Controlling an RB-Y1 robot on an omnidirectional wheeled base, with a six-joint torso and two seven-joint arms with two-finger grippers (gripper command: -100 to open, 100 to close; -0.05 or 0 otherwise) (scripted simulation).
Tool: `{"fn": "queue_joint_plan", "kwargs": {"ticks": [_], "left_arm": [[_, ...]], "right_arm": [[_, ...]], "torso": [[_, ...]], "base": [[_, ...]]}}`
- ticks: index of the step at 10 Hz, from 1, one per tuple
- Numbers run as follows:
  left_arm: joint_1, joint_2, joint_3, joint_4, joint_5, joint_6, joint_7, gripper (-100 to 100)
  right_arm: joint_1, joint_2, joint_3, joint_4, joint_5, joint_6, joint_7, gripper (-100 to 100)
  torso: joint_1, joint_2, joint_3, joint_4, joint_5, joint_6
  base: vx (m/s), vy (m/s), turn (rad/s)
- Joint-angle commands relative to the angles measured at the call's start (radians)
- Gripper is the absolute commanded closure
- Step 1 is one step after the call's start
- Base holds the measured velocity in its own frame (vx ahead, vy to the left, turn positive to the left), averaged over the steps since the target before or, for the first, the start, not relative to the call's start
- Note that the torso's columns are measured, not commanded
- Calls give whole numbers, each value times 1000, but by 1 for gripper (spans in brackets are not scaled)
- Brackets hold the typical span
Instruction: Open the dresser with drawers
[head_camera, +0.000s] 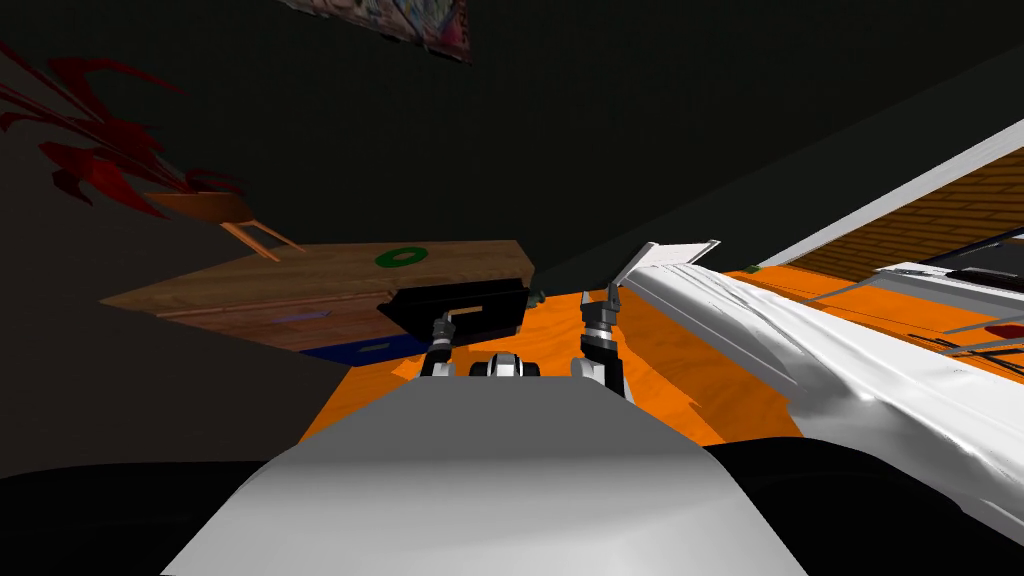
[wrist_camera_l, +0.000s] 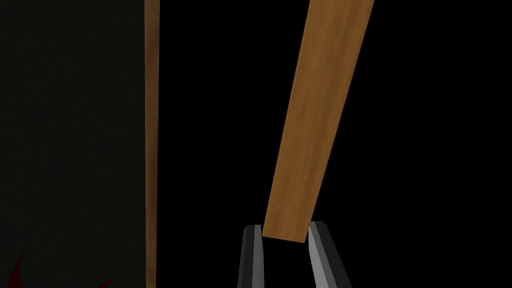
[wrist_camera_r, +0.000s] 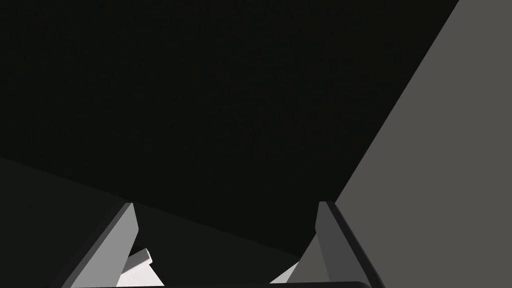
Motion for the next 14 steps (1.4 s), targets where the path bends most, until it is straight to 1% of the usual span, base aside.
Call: {"fn": "queue_joint_plan", "kwargs": {"ticks": [1,3,4,6,11,12,13,14], "left_arm": [[17,2,-8,-21,0,-5,3,100],[35,5,-16,-42,-1,-9,6,100],[42,5,-13,-59,1,15,6,-100],[62,7,-12,-117,4,54,8,-100],[112,12,-9,-259,11,151,14,-100],[122,13,-8,-286,12,171,15,-100],[132,14,-8,-311,14,190,16,-100],[132,14,-8,-316,14,190,16,-100]], "right_arm": [[0,0,0,0,0,0,0,0],[0,0,0,0,0,0,0,0],[0,0,0,0,0,0,0,0],[0,0,0,0,0,0,0,0],[0,0,0,0,0,0,0,0],[0,0,0,0,0,0,0,0],[0,0,0,0,0,0,0,0],[0,0,0,0,0,0,0,0]], "torso": [[-1,4,2,-1,1,0],[-1,8,5,0,1,-1],[-1,7,4,1,1,-1],[3,-6,-3,-4,2,0],[1,5,3,-2,3,0],[0,6,3,0,1,-1],[-2,8,4,2,-1,-1],[-3,9,5,3,-2,-1]], "base": [[-203,-44,10],[-211,-48,7],[-92,-23,-3],[24,-2,-8],[19,-8,-9],[0,-11,-5],[5,-8,-4],[4,-8,-10]]}}
